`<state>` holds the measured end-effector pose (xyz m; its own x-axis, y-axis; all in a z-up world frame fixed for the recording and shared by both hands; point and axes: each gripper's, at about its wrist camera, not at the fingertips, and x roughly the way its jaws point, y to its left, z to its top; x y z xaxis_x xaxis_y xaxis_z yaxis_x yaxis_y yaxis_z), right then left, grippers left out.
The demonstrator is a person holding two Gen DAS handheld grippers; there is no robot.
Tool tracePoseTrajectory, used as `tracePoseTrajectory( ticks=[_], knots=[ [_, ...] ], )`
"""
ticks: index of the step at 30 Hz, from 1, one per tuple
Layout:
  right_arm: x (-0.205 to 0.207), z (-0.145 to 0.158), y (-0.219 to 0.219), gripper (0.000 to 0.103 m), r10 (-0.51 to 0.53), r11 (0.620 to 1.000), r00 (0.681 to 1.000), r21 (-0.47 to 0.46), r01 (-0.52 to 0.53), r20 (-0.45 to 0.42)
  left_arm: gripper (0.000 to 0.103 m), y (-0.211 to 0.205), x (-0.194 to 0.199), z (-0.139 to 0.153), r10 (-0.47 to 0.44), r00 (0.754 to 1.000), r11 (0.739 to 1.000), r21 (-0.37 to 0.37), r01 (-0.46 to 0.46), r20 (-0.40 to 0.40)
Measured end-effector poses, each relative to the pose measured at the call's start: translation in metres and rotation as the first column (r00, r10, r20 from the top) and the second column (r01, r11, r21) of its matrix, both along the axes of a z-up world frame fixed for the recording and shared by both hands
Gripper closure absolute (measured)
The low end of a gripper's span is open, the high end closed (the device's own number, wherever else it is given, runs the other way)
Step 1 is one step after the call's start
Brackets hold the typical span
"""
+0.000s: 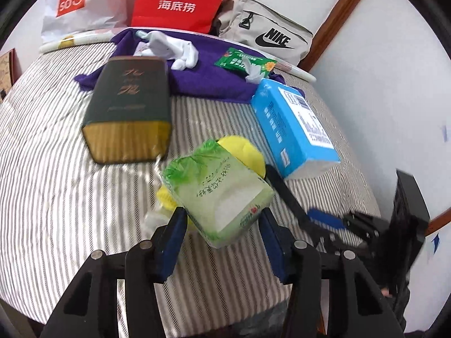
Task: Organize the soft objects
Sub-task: 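Grasp the green tissue pack with the left gripper while the right gripper grasps the black watch band, then lift the tissue pack and watch band off the bed with both grippers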
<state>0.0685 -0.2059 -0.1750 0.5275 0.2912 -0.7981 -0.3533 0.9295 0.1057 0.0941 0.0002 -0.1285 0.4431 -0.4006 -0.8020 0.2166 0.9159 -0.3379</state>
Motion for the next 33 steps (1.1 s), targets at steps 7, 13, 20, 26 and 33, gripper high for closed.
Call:
tracePoseTrajectory(
  ticks=[7, 13, 20, 26, 33],
  knots=[
    [0.016, -0.002, 0.018, 0.069, 0.017, 0.999, 0.998, -0.043, -0.015, 0.057, 0.057, 0.022, -0.017, -0.005, 0.014, 1.0, 1.0, 0.006, -0.014, -0.004],
    [0.016, -0.002, 0.02, 0.082, 0.008, 0.998, 0.997, -0.064, -0.003, 0.077, 0.057, 0.042, -0.015, -0.011, 0.046, 0.999, 0.999, -0.005, -0.046, -0.021],
    [0.006, -0.001, 0.016, 0.082, 0.004, 0.998, 0.999, -0.069, 0.0, 0.054, 0.041, 0.034, -0.008, 0.01, 0.026, 0.999, 0.997, -0.079, -0.024, 0.033],
    [-0.006, -0.002, 0.005, 0.082, -0.018, 0.998, 0.999, -0.062, 0.021, 0.044, 0.04, 0.003, 0.017, 0.013, -0.001, 0.999, 1.0, 0.011, 0.001, 0.042],
    [-0.016, -0.003, -0.013, 0.082, -0.051, 0.997, 0.998, -0.048, 0.053, 0.035, 0.037, -0.018, 0.039, -0.009, 0.056, 0.998, 0.982, 0.178, -0.054, -0.002]
  ],
)
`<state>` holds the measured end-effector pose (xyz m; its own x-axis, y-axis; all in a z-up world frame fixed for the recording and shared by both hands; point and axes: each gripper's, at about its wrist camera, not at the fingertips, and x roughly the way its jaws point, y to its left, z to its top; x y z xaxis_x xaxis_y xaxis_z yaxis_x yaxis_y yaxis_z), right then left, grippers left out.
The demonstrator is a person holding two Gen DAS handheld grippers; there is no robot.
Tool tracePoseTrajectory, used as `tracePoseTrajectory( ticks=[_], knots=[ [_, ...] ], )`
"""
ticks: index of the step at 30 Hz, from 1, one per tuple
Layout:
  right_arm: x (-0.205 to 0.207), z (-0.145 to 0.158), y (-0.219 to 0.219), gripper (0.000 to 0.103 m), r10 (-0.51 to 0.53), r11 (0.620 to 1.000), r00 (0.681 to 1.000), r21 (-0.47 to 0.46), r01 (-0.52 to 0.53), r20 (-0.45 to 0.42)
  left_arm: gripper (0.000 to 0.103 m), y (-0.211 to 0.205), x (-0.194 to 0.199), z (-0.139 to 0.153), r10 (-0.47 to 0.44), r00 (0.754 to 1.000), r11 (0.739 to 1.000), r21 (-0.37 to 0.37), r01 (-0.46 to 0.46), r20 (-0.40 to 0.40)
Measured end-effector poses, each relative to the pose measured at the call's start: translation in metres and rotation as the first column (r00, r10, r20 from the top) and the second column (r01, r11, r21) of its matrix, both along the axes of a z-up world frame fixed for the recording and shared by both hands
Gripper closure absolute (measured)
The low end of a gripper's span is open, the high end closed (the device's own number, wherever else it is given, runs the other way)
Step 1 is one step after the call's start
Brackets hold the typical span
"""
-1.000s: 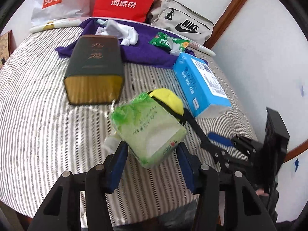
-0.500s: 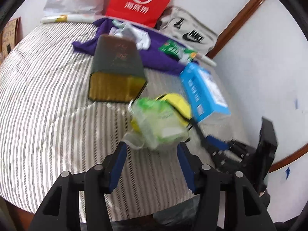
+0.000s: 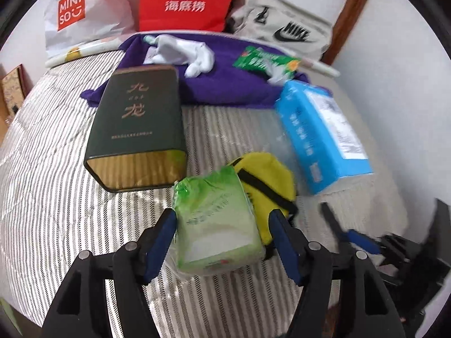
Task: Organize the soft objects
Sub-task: 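Lift the tissue pack and watch band off the bed with both grippers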
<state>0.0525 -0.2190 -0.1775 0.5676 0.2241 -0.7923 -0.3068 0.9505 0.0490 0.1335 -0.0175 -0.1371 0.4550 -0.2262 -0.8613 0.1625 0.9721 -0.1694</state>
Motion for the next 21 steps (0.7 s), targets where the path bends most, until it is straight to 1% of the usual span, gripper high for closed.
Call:
tracePoseTrajectory(
  ticks=[2, 3, 6, 7, 8, 12, 16, 21],
  knots=[
    [0.001, 0.0, -0.001, 0.082, -0.004, 1.0, 1.0, 0.01, 0.004, -0.002, 0.037, -0.001, 0.002, -0.004, 0.02, 1.0, 1.0, 0.023, -0.02, -0.005],
    [0.002, 0.0, 0.0, 0.082, -0.01, 1.0, 1.0, 0.005, 0.01, 0.001, 0.037, 0.001, 0.003, -0.007, 0.03, 0.999, 0.999, 0.024, -0.03, -0.011],
    [0.003, -0.001, 0.005, 0.081, -0.013, 1.0, 1.0, -0.018, 0.013, 0.024, 0.04, 0.008, 0.001, -0.007, 0.041, 0.999, 0.999, -0.014, -0.041, -0.011],
    [0.003, -0.001, 0.006, 0.081, -0.016, 1.0, 0.999, -0.02, 0.017, 0.028, 0.046, 0.011, -0.001, -0.006, 0.047, 0.999, 0.998, -0.029, -0.047, -0.005],
    [0.004, -0.001, 0.006, 0.081, -0.02, 1.0, 0.999, -0.018, 0.021, 0.031, 0.05, 0.013, -0.003, -0.006, 0.048, 0.999, 0.998, -0.034, -0.048, -0.001],
    [0.006, -0.001, 0.006, 0.082, -0.042, 0.999, 0.998, -0.007, 0.043, 0.038, 0.061, 0.027, -0.012, 0.0, 0.049, 0.999, 0.996, -0.076, -0.047, 0.021],
    [0.005, 0.0, 0.007, 0.083, -0.04, 0.999, 0.998, -0.02, 0.041, 0.04, 0.063, 0.043, -0.021, 0.003, 0.068, 0.997, 0.993, -0.095, -0.064, 0.032],
    [0.001, 0.002, 0.002, 0.083, -0.053, 0.998, 0.998, -0.017, 0.054, 0.043, 0.063, 0.065, -0.032, -0.002, 0.108, 0.994, 0.993, -0.061, -0.105, 0.033]
  ],
)
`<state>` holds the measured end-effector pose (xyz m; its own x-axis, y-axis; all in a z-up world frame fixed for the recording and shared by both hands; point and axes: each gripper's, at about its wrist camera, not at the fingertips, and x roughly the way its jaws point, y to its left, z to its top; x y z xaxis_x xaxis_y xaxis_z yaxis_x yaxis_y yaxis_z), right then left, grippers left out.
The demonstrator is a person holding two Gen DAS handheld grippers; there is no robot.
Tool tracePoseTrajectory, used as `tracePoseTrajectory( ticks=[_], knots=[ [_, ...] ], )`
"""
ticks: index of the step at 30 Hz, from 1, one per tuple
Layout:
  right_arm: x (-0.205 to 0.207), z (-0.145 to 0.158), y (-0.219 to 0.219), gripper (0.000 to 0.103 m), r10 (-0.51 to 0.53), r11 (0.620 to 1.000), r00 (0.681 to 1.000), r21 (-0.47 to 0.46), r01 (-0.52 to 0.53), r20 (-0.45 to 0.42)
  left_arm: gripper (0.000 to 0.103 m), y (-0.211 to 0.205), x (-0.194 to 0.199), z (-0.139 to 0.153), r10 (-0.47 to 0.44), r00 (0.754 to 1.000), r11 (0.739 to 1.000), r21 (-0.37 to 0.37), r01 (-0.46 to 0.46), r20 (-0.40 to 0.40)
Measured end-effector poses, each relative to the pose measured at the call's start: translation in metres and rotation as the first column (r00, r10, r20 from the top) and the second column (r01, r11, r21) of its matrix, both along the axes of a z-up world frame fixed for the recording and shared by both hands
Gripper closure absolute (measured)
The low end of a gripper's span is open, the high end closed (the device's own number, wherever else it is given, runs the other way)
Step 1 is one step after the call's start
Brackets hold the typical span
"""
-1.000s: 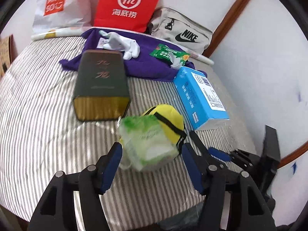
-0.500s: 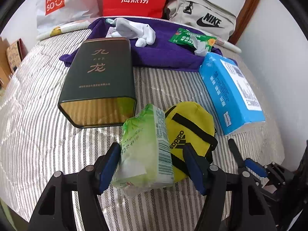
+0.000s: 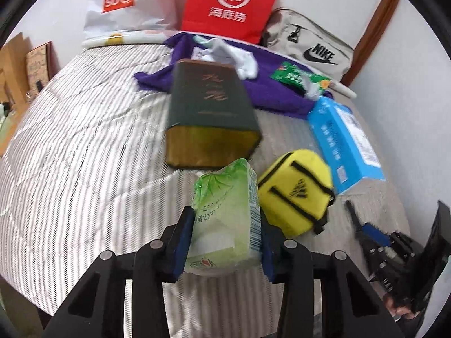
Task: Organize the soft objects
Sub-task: 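Lift the tissue pack and watch band off the bed with both grippers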
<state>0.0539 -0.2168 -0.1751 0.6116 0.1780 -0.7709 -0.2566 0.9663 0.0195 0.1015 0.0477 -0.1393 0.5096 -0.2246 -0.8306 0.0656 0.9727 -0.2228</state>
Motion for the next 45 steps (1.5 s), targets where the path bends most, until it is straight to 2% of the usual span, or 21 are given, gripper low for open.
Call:
tracePoseTrajectory(
  ticks=[8, 12, 23, 31, 37, 41, 45],
  knots=[
    [0.003, 0.0, -0.008, 0.083, -0.018, 0.999, 1.0, 0.026, 0.019, -0.011, 0.068, 0.009, -0.006, -0.013, 0.004, 1.0, 1.0, -0.021, -0.004, -0.014],
    [0.001, 0.006, -0.012, 0.083, -0.018, 0.999, 1.0, 0.044, 0.019, -0.014, 0.07, 0.015, -0.004, -0.013, 0.013, 1.0, 0.998, -0.063, -0.014, -0.027],
    [0.001, 0.025, -0.008, 0.083, 0.008, 0.999, 1.0, 0.047, -0.008, 0.007, 0.071, 0.028, -0.008, 0.005, 0.02, 1.0, 0.996, -0.091, -0.021, -0.011],
    [0.013, 0.002, -0.008, 0.083, 0.016, 0.999, 0.999, 0.041, -0.014, -0.048, 0.071, 0.024, -0.005, 0.005, 0.005, 1.0, 0.996, -0.093, -0.008, -0.028],
    [0.012, -0.003, -0.012, 0.083, 0.028, 0.998, 0.997, 0.064, -0.024, -0.07, 0.071, 0.019, -0.002, 0.002, -0.007, 0.999, 0.995, -0.097, 0.003, -0.041],
    [0.01, -0.004, -0.012, 0.082, 0.026, 0.997, 0.998, 0.07, -0.022, -0.065, 0.071, 0.015, 0.0, 0.001, -0.015, 0.999, 0.995, -0.098, 0.01, -0.046],
    [0.007, -0.005, -0.006, 0.082, 0.017, 0.999, 0.999, 0.039, -0.016, -0.029, 0.071, 0.013, 0.0, 0.001, -0.019, 0.998, 0.994, -0.106, 0.014, -0.052]
  ],
)
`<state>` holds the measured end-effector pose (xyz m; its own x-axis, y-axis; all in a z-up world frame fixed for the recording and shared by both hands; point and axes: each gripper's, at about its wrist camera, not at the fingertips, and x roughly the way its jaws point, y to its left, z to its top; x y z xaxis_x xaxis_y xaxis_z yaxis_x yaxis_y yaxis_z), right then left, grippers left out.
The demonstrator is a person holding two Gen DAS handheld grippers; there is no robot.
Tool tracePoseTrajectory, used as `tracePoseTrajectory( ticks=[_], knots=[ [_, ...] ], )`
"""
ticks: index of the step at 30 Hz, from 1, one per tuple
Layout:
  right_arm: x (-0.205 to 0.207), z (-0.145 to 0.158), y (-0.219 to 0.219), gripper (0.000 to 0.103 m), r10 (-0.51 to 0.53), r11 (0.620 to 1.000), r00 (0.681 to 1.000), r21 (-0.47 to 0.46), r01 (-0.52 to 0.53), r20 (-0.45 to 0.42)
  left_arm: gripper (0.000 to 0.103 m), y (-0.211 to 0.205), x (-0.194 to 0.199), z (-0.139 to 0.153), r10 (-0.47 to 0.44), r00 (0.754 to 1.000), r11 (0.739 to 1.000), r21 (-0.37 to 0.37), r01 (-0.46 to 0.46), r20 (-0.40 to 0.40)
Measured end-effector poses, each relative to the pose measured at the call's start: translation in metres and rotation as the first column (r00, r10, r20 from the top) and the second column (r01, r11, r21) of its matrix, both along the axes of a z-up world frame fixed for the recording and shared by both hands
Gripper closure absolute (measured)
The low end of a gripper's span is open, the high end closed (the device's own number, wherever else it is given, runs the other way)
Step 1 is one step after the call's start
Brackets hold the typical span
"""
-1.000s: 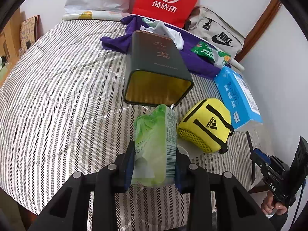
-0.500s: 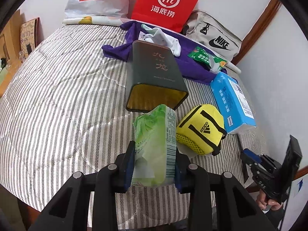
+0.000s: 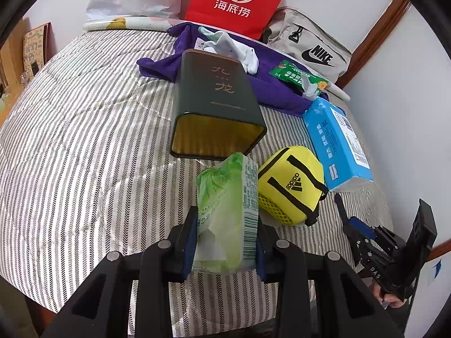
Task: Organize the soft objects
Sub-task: 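Lift the tissue pack and watch band off the bed with both grippers, then carry the green tissue pack and black watch band over the purple towel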
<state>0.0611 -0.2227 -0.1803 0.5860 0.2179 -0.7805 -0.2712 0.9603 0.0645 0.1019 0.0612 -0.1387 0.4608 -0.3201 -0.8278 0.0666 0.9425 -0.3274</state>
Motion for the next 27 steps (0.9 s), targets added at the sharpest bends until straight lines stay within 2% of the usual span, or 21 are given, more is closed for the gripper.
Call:
tracePoseTrajectory(
  ticks=[3, 8, 11, 20, 27],
  knots=[
    [-0.002, 0.0, 0.004, 0.083, 0.01, 0.999, 1.0, -0.031, -0.01, 0.018, 0.071, 0.0, 0.001, 0.002, -0.001, 1.0, 1.0, -0.002, 0.001, 0.002],
    [0.004, 0.004, 0.0, 0.083, -0.001, 1.0, 1.0, -0.012, 0.0, -0.019, 0.071, 0.001, -0.001, 0.013, -0.01, 0.999, 1.0, -0.004, 0.01, 0.031],
    [0.001, 0.012, 0.003, 0.083, 0.014, 1.0, 1.0, -0.015, -0.014, -0.007, 0.071, 0.003, -0.007, 0.024, -0.024, 0.998, 1.0, 0.001, 0.024, 0.056],
    [-0.011, 0.047, 0.009, 0.083, 0.054, 0.998, 0.997, 0.009, -0.055, 0.053, 0.071, 0.01, -0.008, 0.042, -0.018, 0.995, 1.0, 0.004, 0.017, 0.094],
    [0.004, 0.079, 0.003, 0.083, 0.052, 0.998, 0.993, 0.022, -0.055, 0.106, 0.071, 0.012, 0.007, 0.059, -0.011, 0.994, 1.0, 0.006, 0.01, 0.109]
  ],
)
